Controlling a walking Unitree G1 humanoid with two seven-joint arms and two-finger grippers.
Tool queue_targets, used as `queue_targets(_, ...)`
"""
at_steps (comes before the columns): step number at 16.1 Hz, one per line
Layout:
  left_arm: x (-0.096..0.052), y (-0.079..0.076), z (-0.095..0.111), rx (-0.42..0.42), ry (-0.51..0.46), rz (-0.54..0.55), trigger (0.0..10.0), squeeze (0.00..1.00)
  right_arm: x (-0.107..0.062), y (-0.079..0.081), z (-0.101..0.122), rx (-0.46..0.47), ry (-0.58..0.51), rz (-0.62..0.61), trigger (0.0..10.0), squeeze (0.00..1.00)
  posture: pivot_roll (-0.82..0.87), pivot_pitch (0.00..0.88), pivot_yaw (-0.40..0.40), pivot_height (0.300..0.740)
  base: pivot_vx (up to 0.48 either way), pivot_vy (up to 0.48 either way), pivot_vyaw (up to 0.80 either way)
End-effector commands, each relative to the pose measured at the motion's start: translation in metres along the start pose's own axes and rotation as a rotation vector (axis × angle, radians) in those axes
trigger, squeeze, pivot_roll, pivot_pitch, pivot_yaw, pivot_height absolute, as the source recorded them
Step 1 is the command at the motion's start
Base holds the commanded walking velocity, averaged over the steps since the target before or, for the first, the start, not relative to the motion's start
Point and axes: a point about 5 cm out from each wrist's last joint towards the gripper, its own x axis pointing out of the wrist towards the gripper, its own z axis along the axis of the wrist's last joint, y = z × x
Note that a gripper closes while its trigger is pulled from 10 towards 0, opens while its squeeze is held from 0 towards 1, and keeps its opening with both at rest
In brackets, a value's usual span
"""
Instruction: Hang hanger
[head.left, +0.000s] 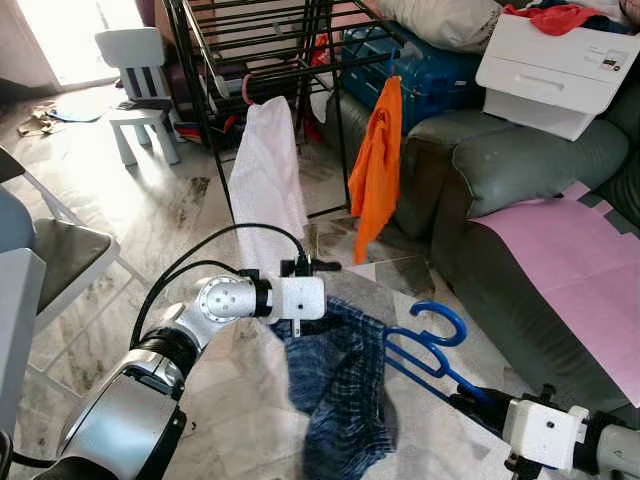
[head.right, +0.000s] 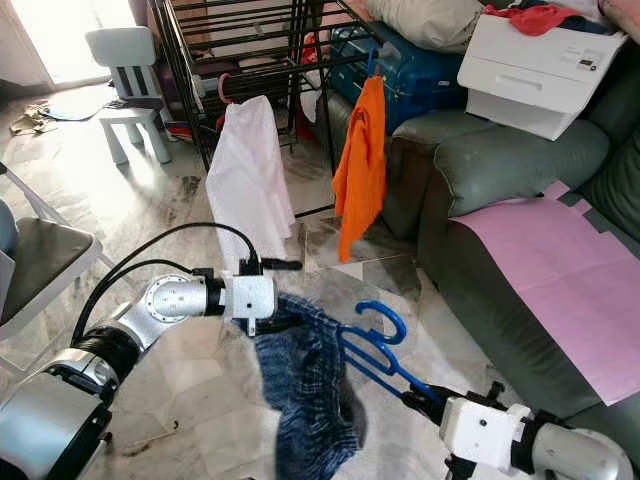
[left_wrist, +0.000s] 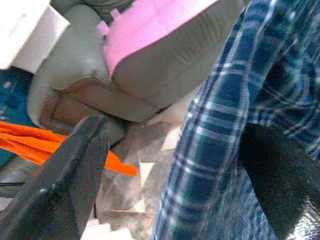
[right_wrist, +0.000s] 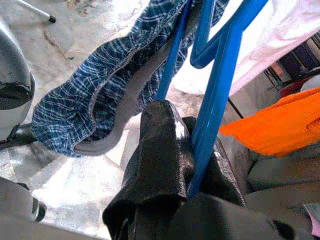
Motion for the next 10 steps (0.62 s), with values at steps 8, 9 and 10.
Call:
queue_targets(8,0.0,-0.004,-0.003,0.012,0.028,-0.095,0.0,0.0,0.005,-0.025,0.009,-0.225,0.058,0.009,10.0,0.0,-0.01,0.0,0.045,0.74,0.0,0.0,0.0)
queue_targets(9,0.0,-0.004,-0.003,0.006,0.028,-0.101,0.0,0.0,0.005,-0.026,0.01,-0.225,0.057,0.01,10.0,0.0,-0.01,0.0,0.045,0.74,0.0,0.0,0.0)
queue_targets(10,-0.001,-0.005,-0.003,0.003,0.025,-0.11,0.0,0.0,0.006,-0.028,0.009,-0.238,0.058,0.007,10.0,0.0,-0.01,0.0,0.046,0.74,0.0,0.0,0.0)
